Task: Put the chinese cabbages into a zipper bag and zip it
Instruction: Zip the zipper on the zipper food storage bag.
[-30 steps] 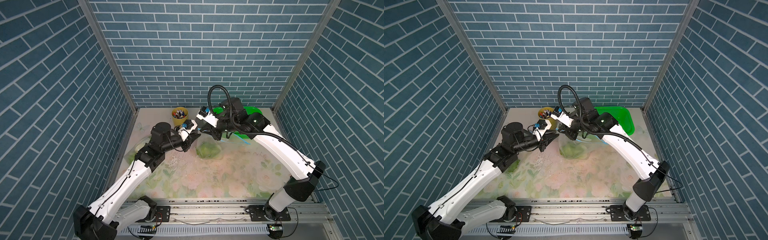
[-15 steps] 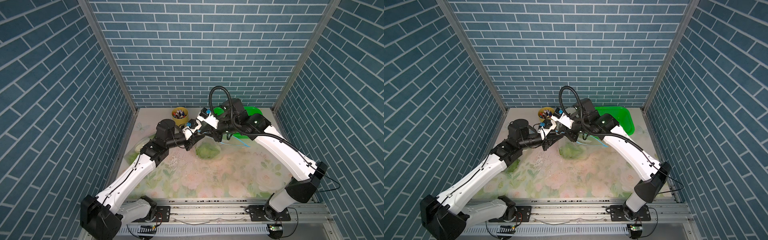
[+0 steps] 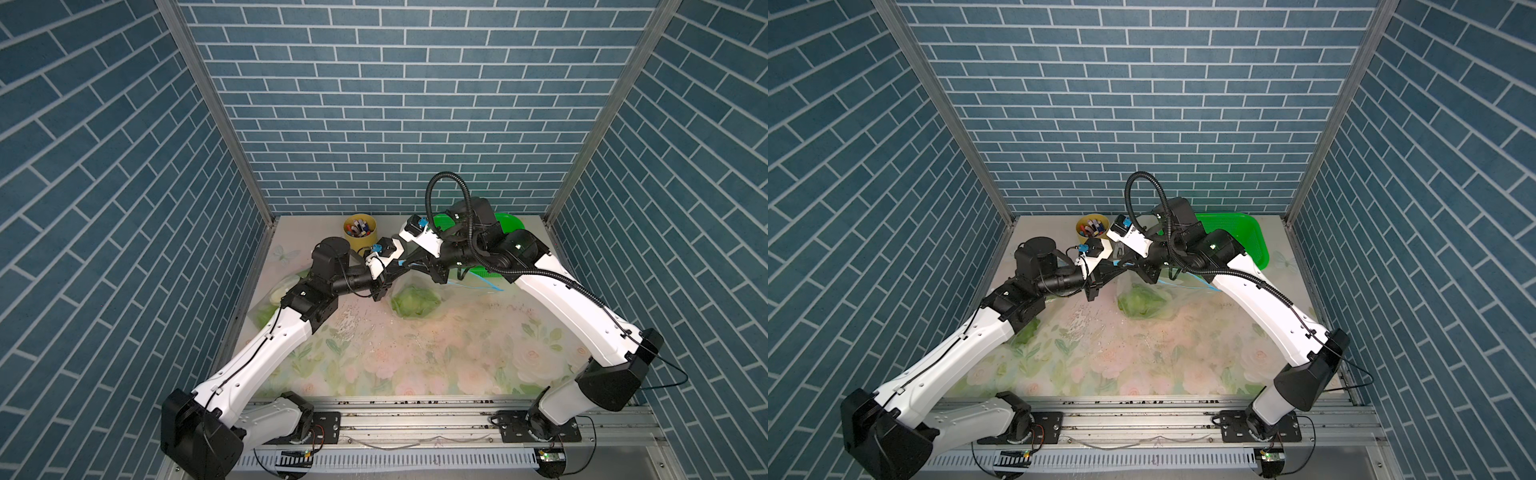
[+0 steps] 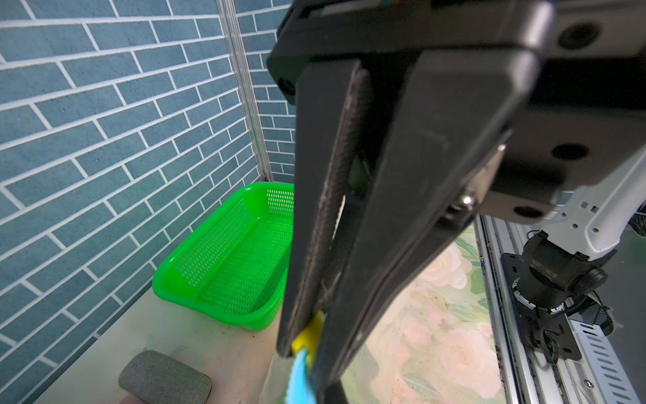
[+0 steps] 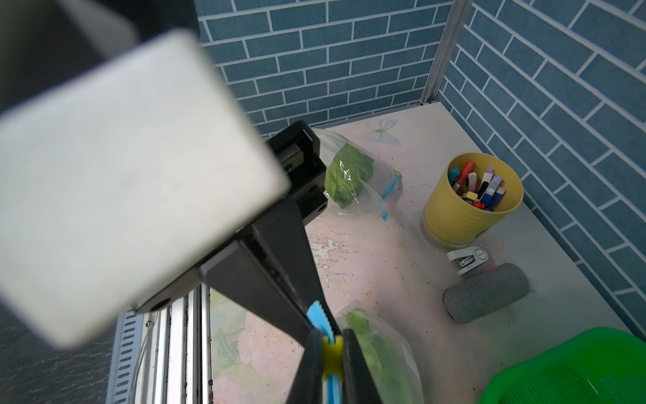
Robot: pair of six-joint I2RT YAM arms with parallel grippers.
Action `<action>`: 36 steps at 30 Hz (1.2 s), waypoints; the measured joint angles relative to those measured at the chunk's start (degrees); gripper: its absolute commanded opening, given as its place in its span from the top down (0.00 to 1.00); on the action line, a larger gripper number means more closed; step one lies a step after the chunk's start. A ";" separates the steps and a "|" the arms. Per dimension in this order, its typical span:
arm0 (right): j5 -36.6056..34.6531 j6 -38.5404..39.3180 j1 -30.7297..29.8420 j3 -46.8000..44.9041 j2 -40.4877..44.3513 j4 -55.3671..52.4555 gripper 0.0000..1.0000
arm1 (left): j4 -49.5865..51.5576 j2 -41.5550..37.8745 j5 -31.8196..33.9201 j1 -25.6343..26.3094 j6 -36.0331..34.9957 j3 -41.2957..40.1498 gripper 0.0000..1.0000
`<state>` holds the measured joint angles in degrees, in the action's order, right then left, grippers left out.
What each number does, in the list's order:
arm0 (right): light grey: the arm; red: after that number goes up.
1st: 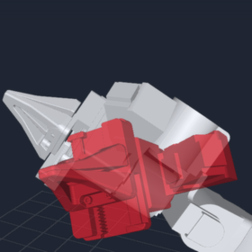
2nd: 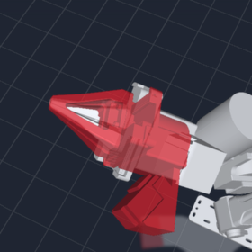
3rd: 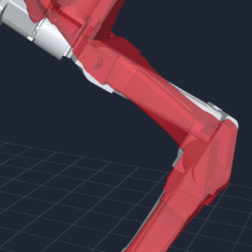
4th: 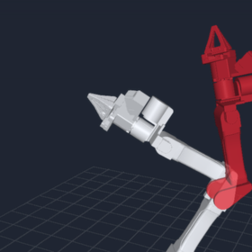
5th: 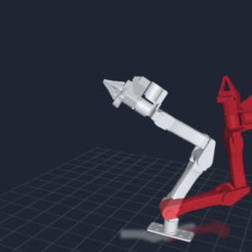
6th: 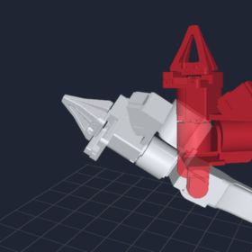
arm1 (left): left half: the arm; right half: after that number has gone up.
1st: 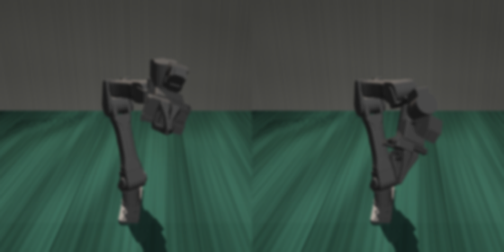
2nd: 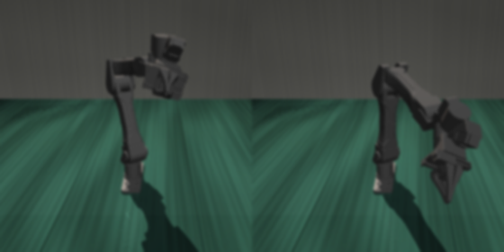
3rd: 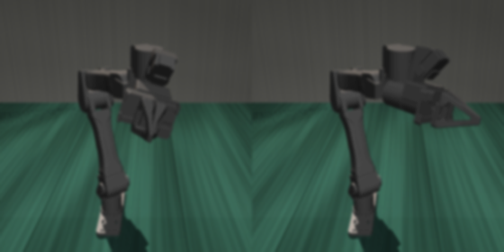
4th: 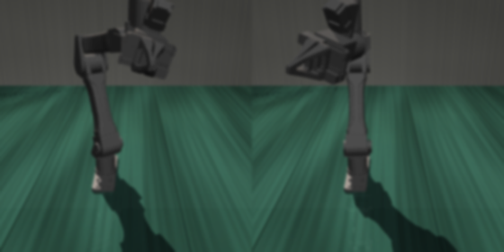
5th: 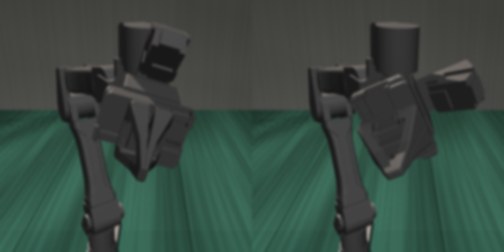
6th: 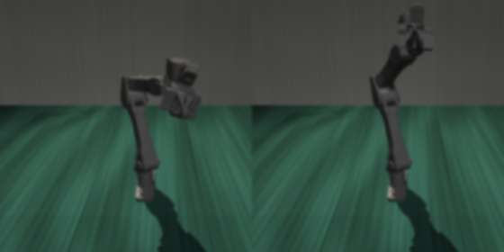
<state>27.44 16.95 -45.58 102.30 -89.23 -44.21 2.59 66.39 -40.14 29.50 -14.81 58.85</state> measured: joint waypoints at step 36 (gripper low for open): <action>-0.55 -0.63 2.82 -9.25 9.07 3.96 1.00 | -4.20 -8.66 10.27 0.66 5.25 -4.42 1.00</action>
<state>26.89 16.32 -42.76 93.06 -80.16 -40.25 -1.61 57.74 -29.87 30.15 -9.56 54.43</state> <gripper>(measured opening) 0.107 0.045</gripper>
